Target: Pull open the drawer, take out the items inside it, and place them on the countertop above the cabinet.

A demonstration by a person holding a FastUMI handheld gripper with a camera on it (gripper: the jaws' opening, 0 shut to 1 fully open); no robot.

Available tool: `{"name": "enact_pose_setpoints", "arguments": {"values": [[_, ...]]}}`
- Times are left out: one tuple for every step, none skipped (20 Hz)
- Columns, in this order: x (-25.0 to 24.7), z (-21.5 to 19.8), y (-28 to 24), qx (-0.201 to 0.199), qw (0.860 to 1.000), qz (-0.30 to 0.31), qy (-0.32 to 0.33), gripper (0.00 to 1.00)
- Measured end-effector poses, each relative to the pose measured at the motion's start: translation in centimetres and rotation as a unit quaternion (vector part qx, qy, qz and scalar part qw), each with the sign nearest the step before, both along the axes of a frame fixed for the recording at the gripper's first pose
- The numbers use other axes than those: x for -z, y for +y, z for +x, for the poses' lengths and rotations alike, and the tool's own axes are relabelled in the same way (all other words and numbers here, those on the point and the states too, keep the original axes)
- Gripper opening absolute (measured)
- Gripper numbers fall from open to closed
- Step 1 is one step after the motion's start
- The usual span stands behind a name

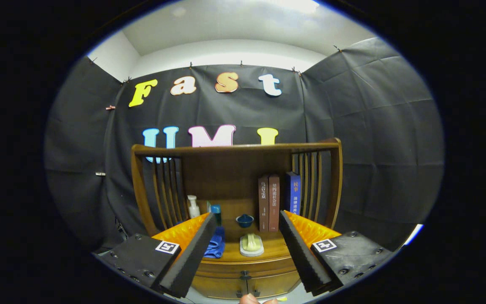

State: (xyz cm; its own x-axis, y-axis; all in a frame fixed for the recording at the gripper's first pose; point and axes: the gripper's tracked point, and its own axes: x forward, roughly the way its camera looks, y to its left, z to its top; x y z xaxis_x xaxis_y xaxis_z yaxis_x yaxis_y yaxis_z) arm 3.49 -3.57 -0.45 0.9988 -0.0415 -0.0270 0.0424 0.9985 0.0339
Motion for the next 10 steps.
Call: {"name": "enact_pose_setpoints", "arguments": {"values": [[-0.4, -0.3, 0.2, -0.004, 1.0, 0.004, -0.001, 0.98], [-0.7, -0.3, 0.4, -0.006, 1.0, 0.006, 0.001, 0.99], [-1.1, -0.4, 0.5, -0.009, 1.0, 0.005, 0.001, 0.99], [-1.4, -0.5, 0.3, -0.01, 1.0, 0.0, 0.001, 0.99], [-1.7, -0.6, 0.2, -0.012, 1.0, -0.005, 0.002, 0.99], [-1.8, -0.5, 0.2, -0.013, 1.0, -0.009, 0.002, 0.99], [-1.8, -0.4, 0.2, -0.015, 1.0, -0.014, 0.006, 0.99], [-1.8, -0.4, 0.3, -0.021, 1.0, -0.015, 0.008, 0.99], [-1.9, -0.4, 0.4, -0.025, 1.0, -0.014, 0.008, 0.99], [-2.0, -0.4, 0.5, -0.029, 0.999, -0.011, 0.006, 0.99]]}}
